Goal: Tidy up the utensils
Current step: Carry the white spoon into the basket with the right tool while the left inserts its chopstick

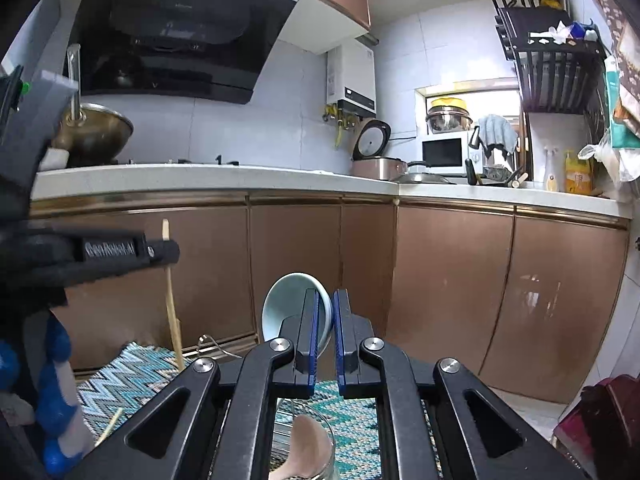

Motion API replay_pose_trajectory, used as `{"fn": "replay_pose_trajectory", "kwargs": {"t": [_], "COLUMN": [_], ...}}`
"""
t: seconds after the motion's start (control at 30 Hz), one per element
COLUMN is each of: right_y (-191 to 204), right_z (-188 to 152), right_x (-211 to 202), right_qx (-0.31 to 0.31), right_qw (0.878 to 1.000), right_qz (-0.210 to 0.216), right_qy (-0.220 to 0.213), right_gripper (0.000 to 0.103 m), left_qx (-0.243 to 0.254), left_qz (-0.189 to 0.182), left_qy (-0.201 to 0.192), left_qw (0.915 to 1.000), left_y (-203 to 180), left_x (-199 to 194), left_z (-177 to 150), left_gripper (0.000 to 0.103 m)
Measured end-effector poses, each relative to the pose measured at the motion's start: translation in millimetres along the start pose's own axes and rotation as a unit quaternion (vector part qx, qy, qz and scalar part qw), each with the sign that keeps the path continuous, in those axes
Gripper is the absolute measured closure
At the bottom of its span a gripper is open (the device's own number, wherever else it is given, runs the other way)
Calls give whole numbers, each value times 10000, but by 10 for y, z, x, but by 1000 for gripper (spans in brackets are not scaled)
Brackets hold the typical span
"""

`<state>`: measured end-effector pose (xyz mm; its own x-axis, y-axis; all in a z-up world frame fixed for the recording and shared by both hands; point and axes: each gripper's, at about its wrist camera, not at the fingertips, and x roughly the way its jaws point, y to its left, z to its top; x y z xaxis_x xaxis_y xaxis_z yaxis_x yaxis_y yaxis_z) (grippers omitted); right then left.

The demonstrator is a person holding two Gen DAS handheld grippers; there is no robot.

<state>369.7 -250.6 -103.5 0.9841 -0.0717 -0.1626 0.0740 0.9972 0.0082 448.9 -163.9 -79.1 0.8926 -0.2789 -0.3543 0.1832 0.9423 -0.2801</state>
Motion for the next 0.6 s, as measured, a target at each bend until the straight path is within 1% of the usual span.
{"fn": "replay_pose_trajectory", "kwargs": {"t": [0.13, 0.23, 0.33, 0.43, 0.53, 0.6], "right_y": [4, 35, 51, 89, 158, 177], "right_z": [109, 177, 163, 65, -82, -196], "right_x": [-44, -44, -23, 4, 37, 34], "right_qx": [98, 7, -79, -161, -375, -412], "right_qw": [9999, 9997, 9995, 9994, 9988, 9988], "right_qz": [74, -31, -131, -199, -277, -268], "right_qy": [-112, -238, -280, -252, -148, -87], "right_gripper": [96, 96, 96, 96, 96, 95], "left_qx": [-11, -27, -33, -50, -39, -22], "left_qz": [-20, -12, -7, -12, 9, 23], "left_qy": [-17, -73, -126, -72, -50, -37], "left_qw": [10000, 10000, 9999, 10000, 10000, 10000], "left_y": [3, 26, 32, 38, 48, 56], "left_x": [-10, -20, -7, 22, 56, 79], "left_z": [-8, 5, 6, -24, -86, -136], "left_gripper": [98, 98, 98, 98, 98, 98]}}
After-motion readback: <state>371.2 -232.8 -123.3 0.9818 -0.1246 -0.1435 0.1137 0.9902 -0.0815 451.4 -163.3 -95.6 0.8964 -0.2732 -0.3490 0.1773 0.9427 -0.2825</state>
